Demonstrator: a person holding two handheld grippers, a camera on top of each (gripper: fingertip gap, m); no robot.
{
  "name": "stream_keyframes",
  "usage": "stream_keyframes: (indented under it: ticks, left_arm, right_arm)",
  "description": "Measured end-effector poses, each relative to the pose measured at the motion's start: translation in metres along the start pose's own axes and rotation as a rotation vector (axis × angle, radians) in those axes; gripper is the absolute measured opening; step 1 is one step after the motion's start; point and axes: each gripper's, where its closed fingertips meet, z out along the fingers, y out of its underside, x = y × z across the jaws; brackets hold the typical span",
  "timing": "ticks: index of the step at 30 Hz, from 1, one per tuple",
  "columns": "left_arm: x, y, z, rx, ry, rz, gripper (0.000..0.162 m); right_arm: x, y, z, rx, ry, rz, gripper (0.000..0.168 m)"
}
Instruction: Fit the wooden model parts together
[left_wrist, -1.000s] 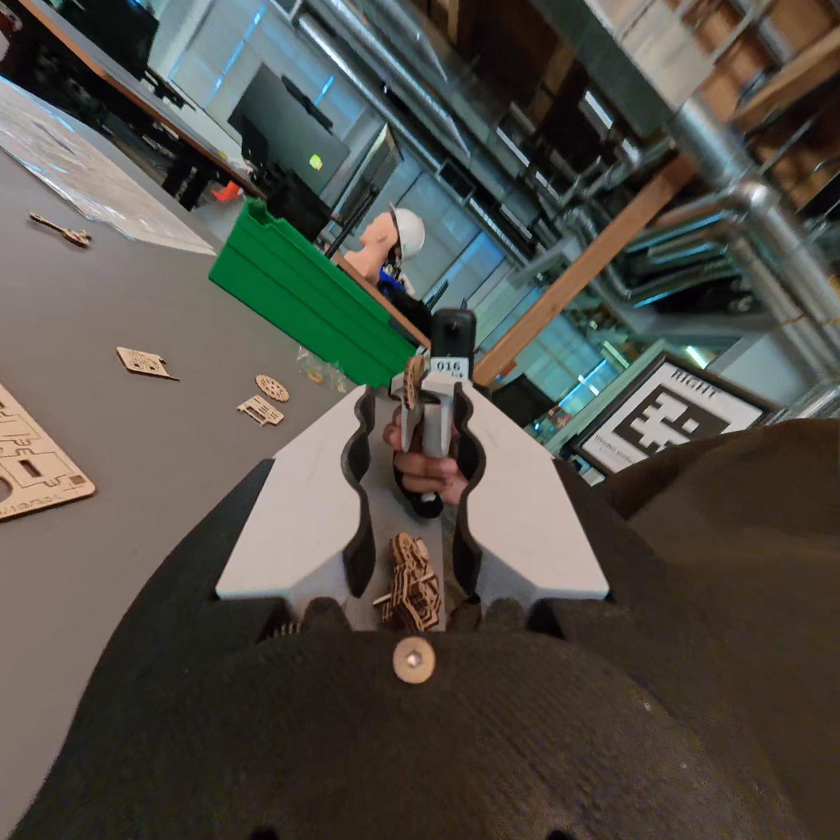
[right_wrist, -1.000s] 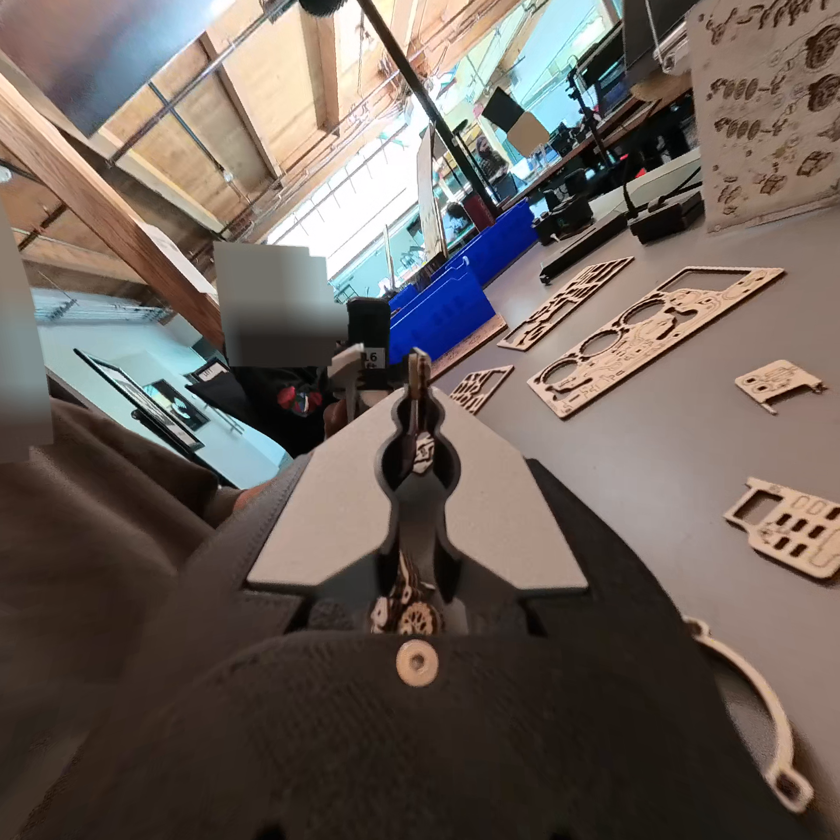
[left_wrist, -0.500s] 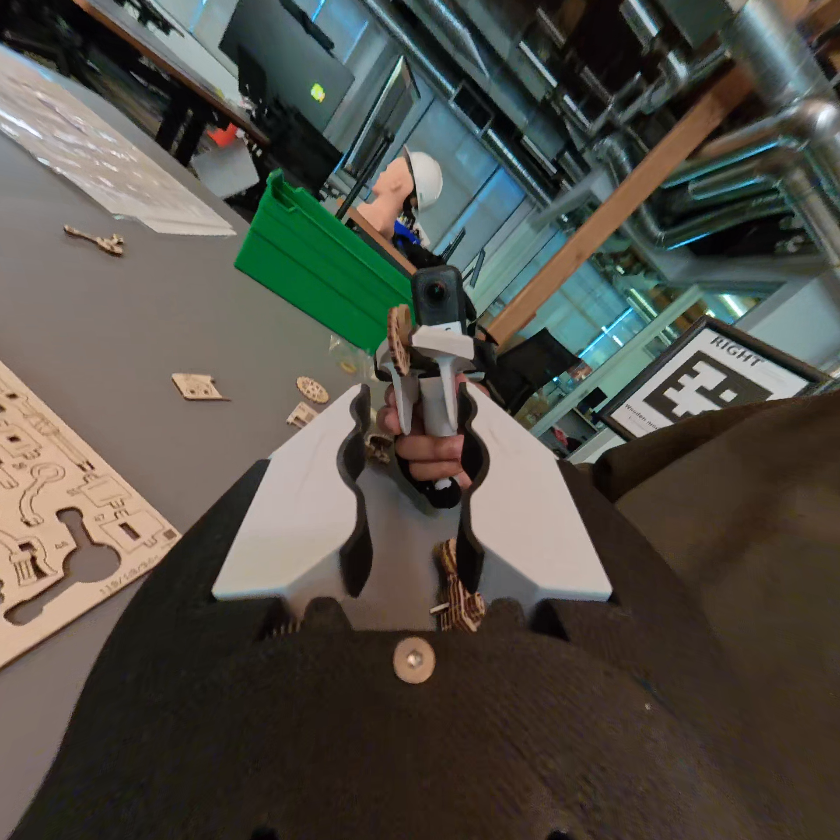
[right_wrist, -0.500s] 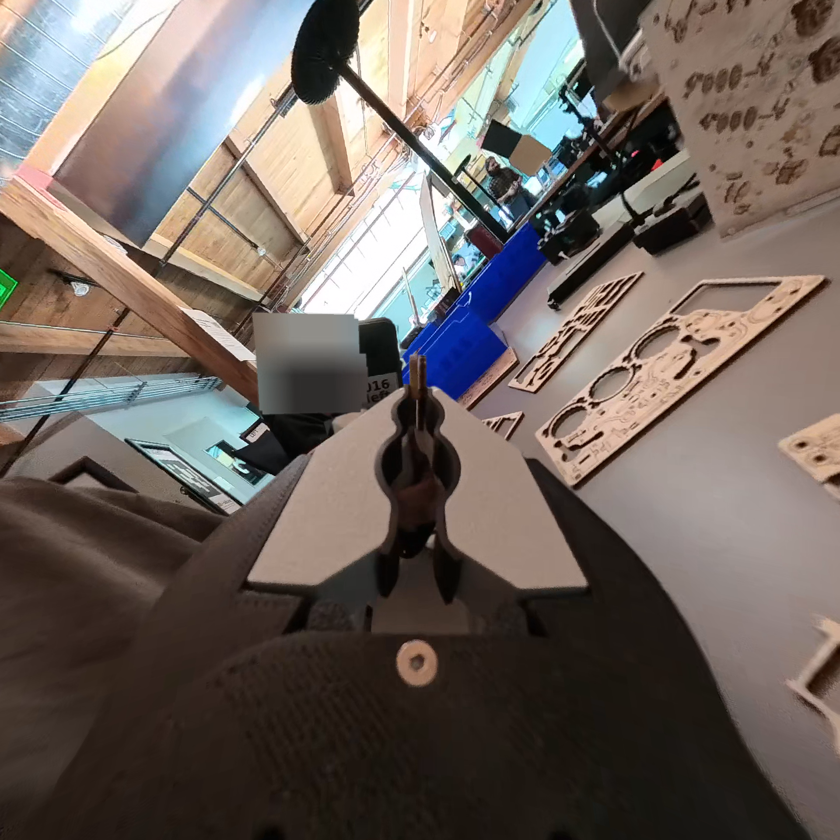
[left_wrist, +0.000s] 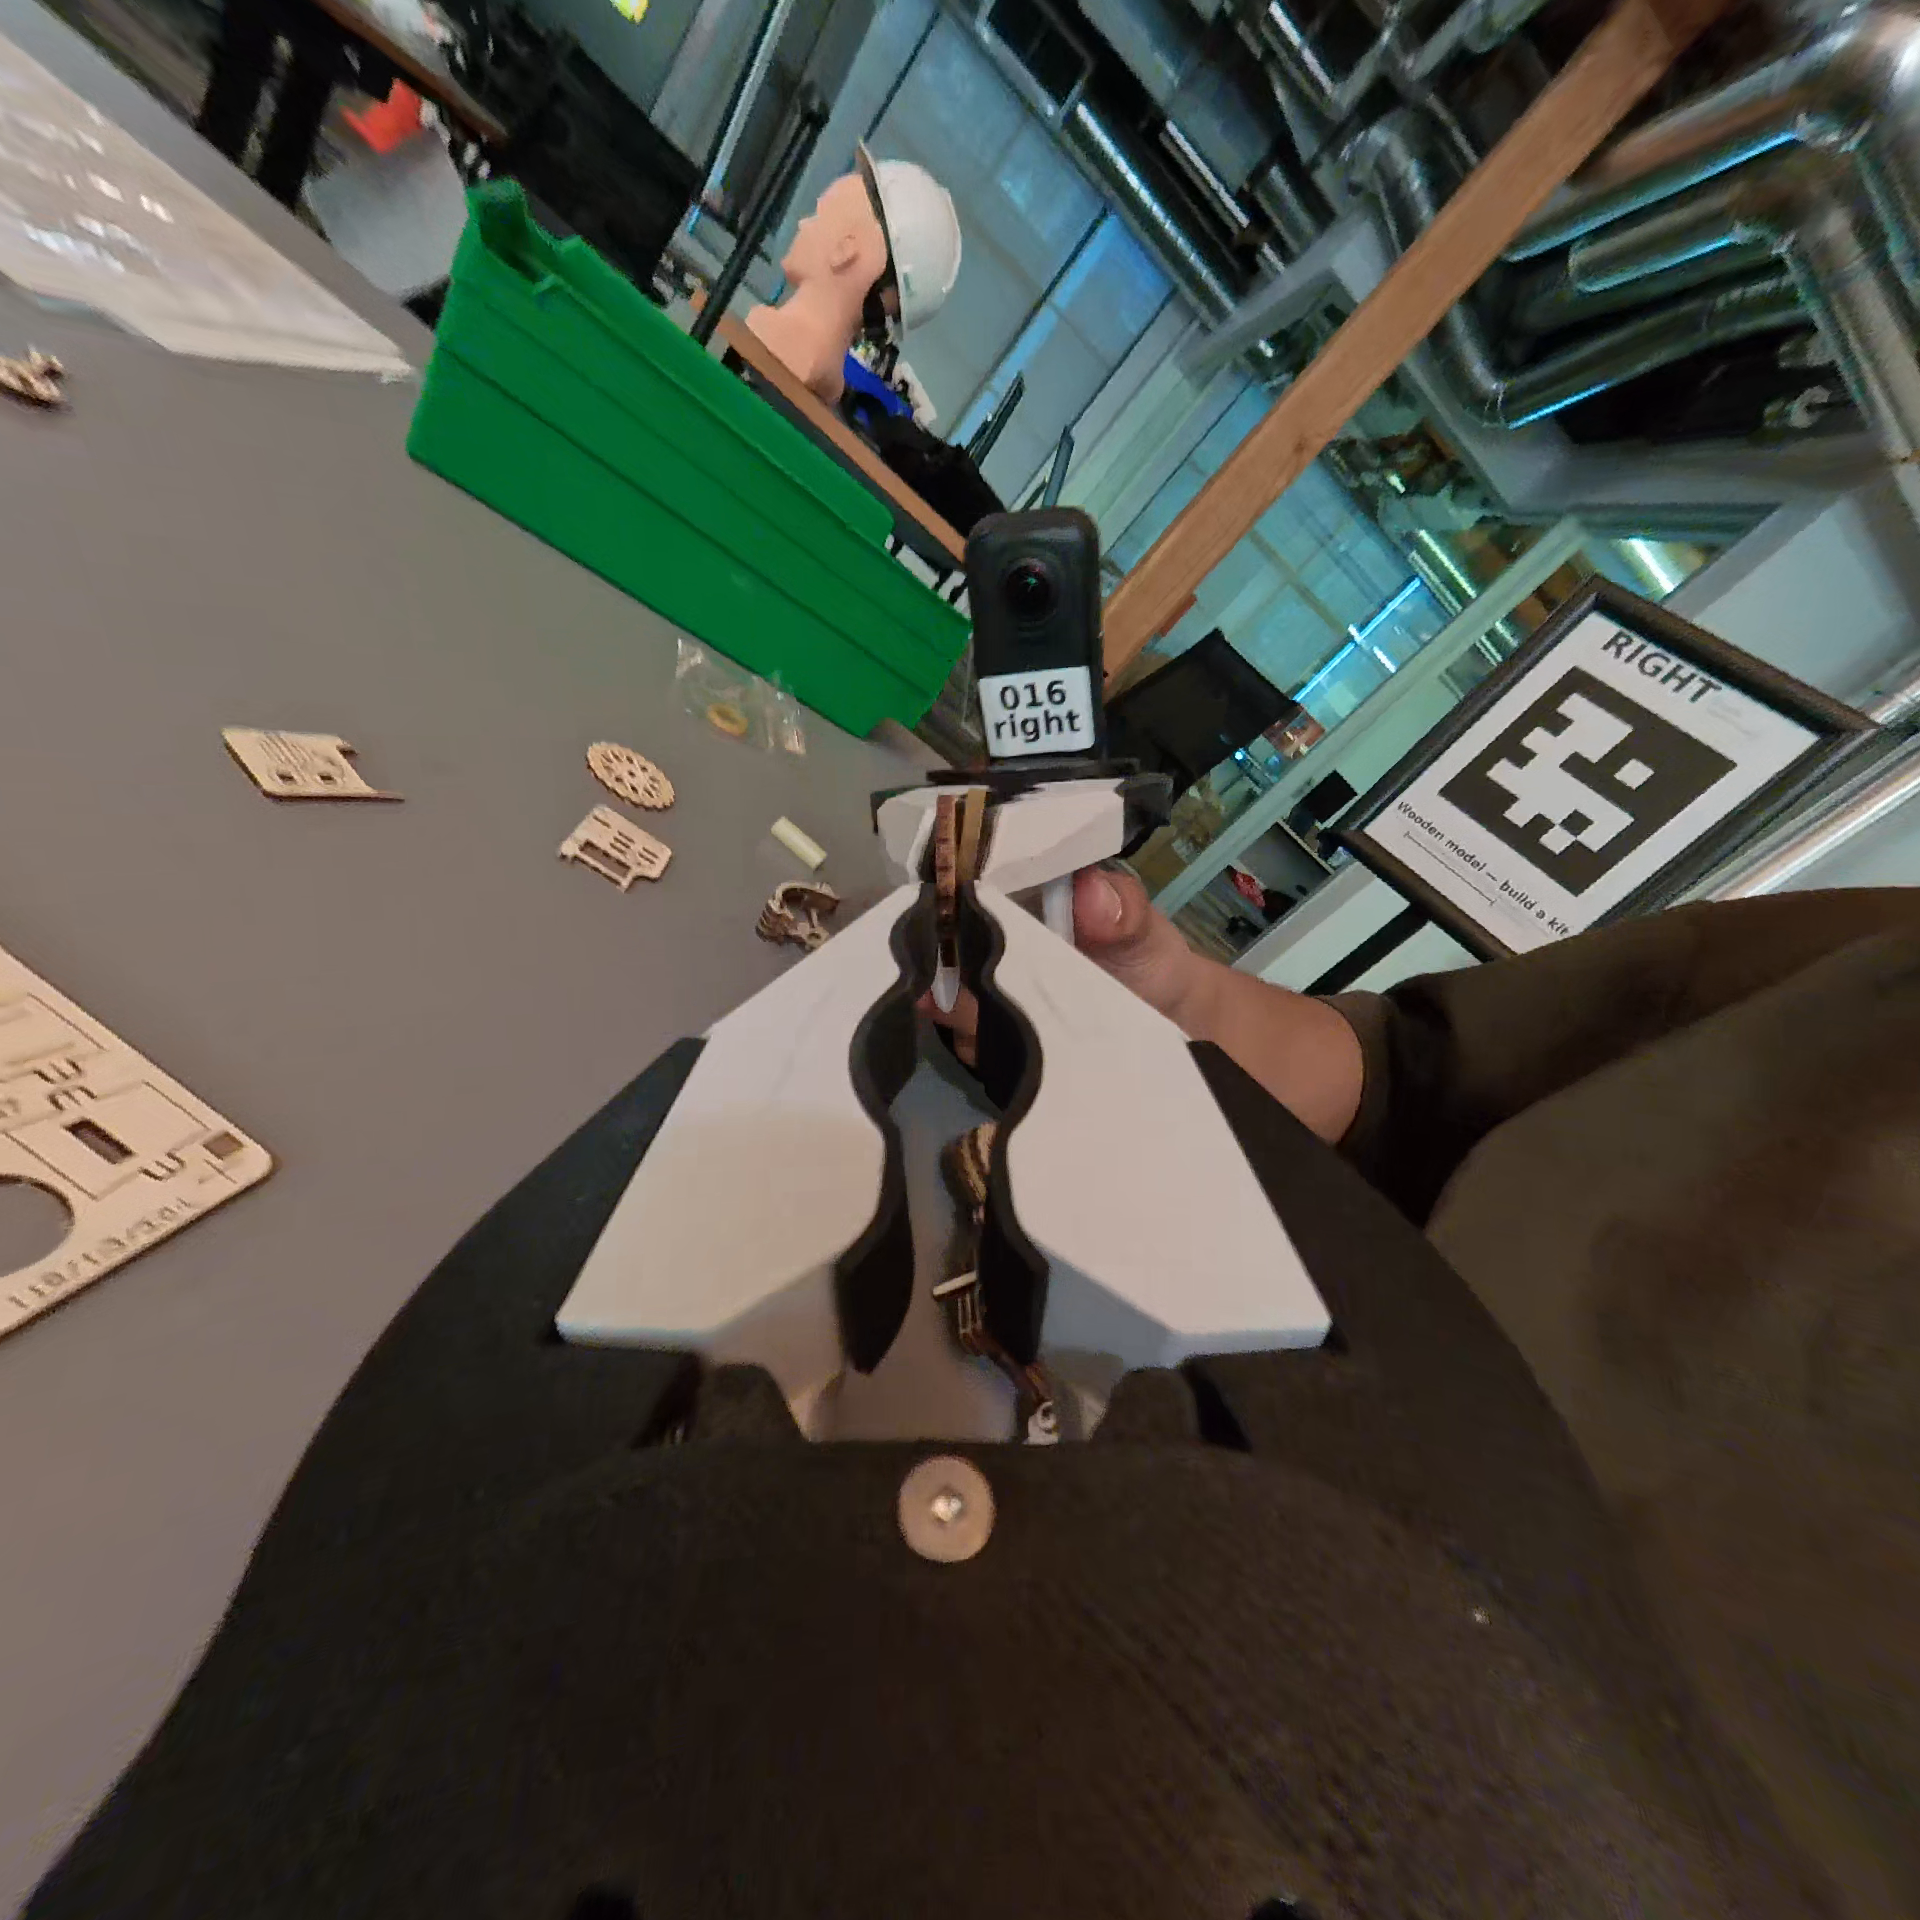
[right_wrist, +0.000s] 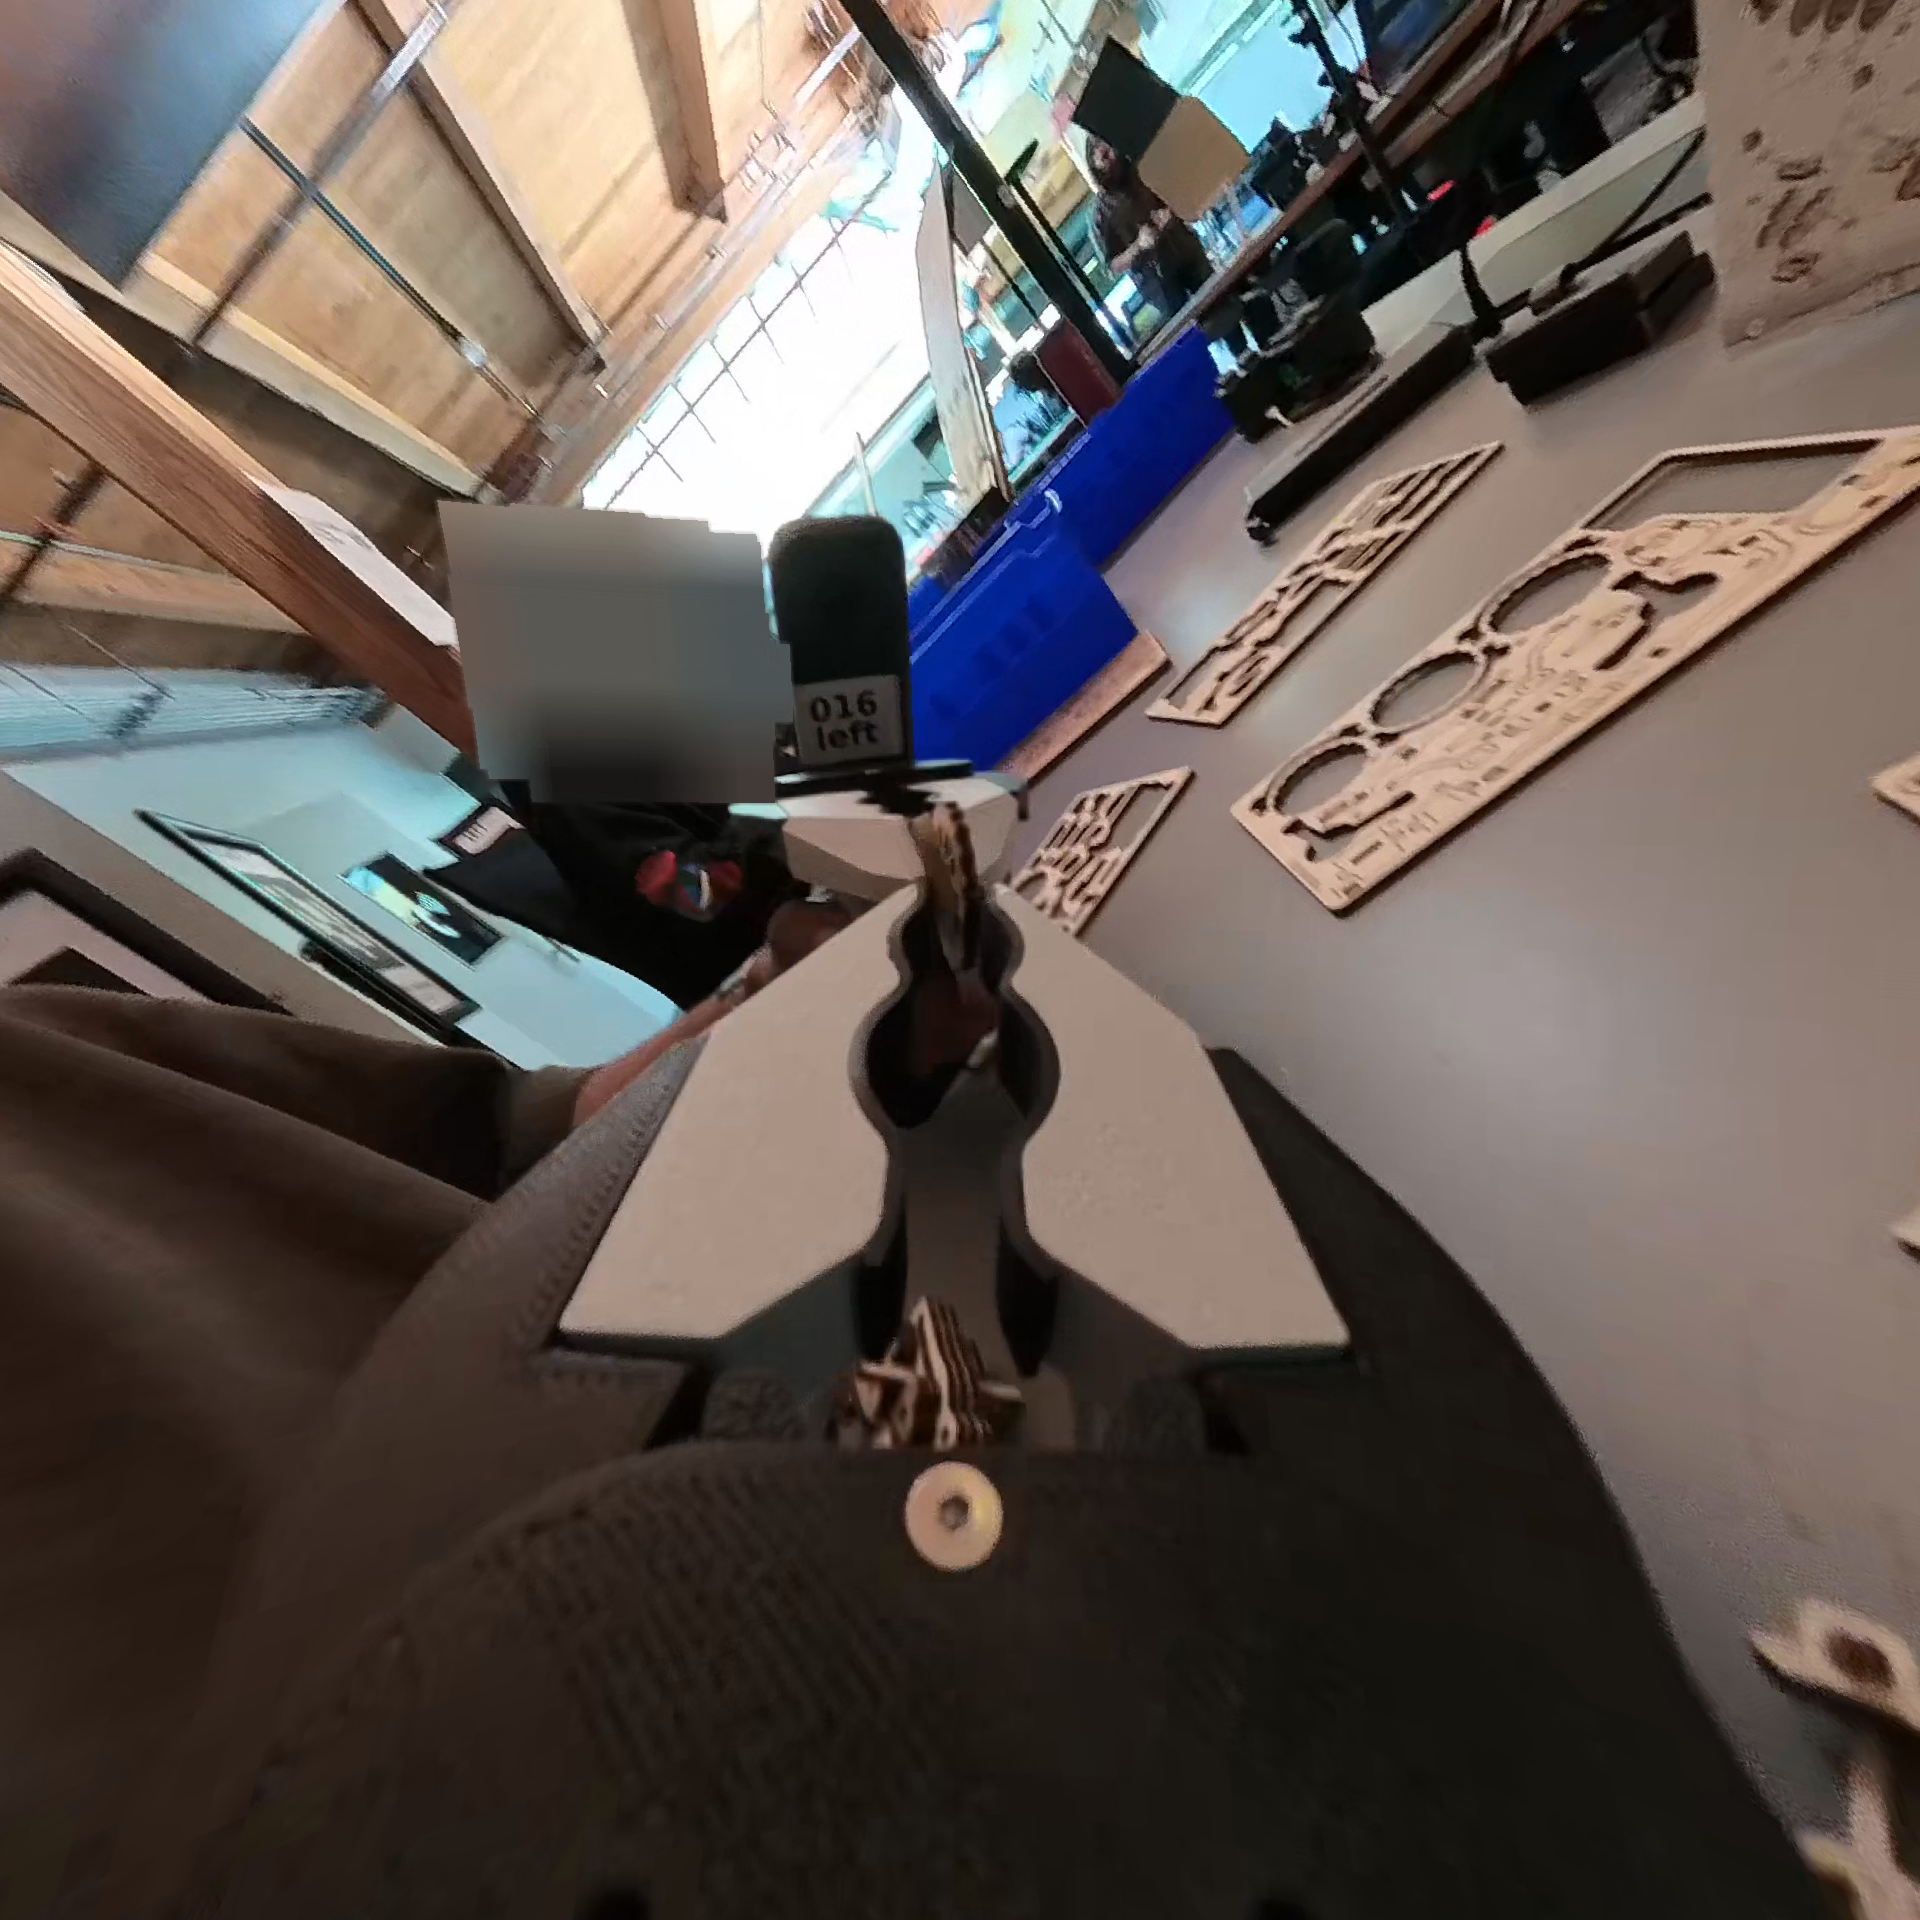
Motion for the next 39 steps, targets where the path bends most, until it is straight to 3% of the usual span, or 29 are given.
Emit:
stream_keyframes:
  ticks: [5, 12, 18, 24, 27, 39]
  left_arm:
    - [-0.011, 0.026, 0.014, -0.091, -0.072, -0.111, 0.0]
    - [-0.042, 0.054, 0.01, -0.226, -0.22, -0.211, 0.0]
    - [-0.042, 0.053, 0.007, -0.227, -0.209, -0.22, 0.0]
    - [-0.038, 0.052, 0.007, -0.223, -0.172, -0.245, 0.0]
    - [-0.036, 0.056, 0.008, -0.251, -0.164, -0.234, 0.0]
    - [-0.043, 0.067, 0.009, -0.313, -0.233, -0.206, 0.0]
  right_arm:
    - [0.018, 0.011, -0.02, -0.073, 0.116, -0.052, 0.012]
    - [0.04, 0.019, -0.028, -0.159, 0.212, -0.024, 0.0]
    - [0.047, 0.026, -0.025, -0.212, 0.239, 0.003, 0.016]
    - [0.051, 0.033, -0.024, -0.287, 0.334, -0.155, 0.015]
    - [0.048, 0.037, -0.022, -0.313, 0.327, -0.18, 0.0]
    - [0.048, 0.037, -0.025, -0.34, 0.327, -0.235, 0.0]
